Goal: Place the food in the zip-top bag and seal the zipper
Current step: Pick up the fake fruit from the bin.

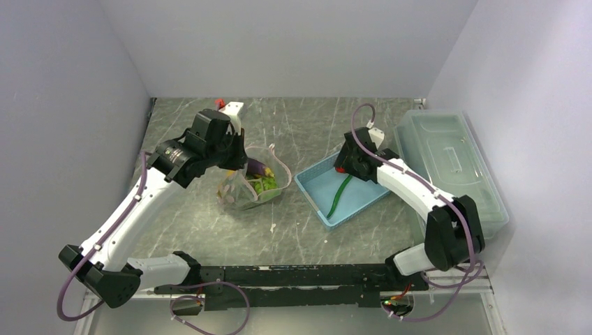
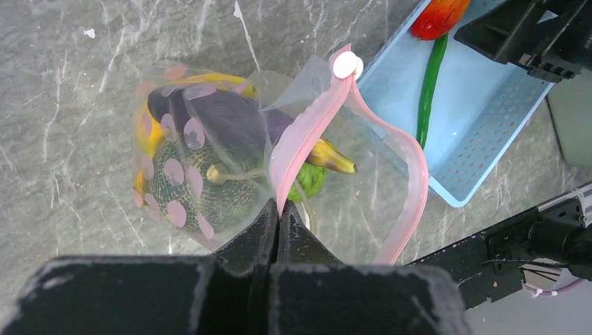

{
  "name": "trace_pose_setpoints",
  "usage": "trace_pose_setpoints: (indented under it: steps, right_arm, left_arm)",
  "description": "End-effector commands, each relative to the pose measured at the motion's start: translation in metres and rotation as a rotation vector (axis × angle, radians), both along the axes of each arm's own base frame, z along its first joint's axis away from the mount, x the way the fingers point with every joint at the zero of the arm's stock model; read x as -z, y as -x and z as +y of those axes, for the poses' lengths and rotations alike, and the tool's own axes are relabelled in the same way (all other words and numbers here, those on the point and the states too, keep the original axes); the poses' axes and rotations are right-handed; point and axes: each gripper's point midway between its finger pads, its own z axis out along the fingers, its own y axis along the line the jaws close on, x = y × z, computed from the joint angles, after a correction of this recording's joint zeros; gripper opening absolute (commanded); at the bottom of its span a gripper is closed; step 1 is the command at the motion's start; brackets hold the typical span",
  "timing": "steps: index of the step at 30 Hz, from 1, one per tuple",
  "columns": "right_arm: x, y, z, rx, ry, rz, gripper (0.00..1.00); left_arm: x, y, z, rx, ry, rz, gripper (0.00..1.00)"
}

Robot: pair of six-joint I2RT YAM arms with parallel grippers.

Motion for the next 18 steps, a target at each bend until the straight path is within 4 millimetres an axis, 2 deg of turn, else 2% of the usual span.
trace_pose_setpoints:
  steps: [1, 11, 18]
  right_arm:
    - [0.006, -0.021, -0.007, 0.111, -0.028, -0.046, 0.67]
    - [0.034, -0.039, -0.022, 0.196, -0.05, -0.029, 0.65]
    - [0.041, -0.056, -0.03, 0.217, -0.069, -0.033, 0.65]
  left_arm:
    - [-0.011, 0.002, -0.001, 0.002, 0.029, -0.036, 0.0]
    - [-0.01, 0.003, 0.001, -0.001, 0.021, -0.031, 0.0]
    - [-0.01, 0.002, 0.001, -0.006, 0.016, -0.027, 0.0]
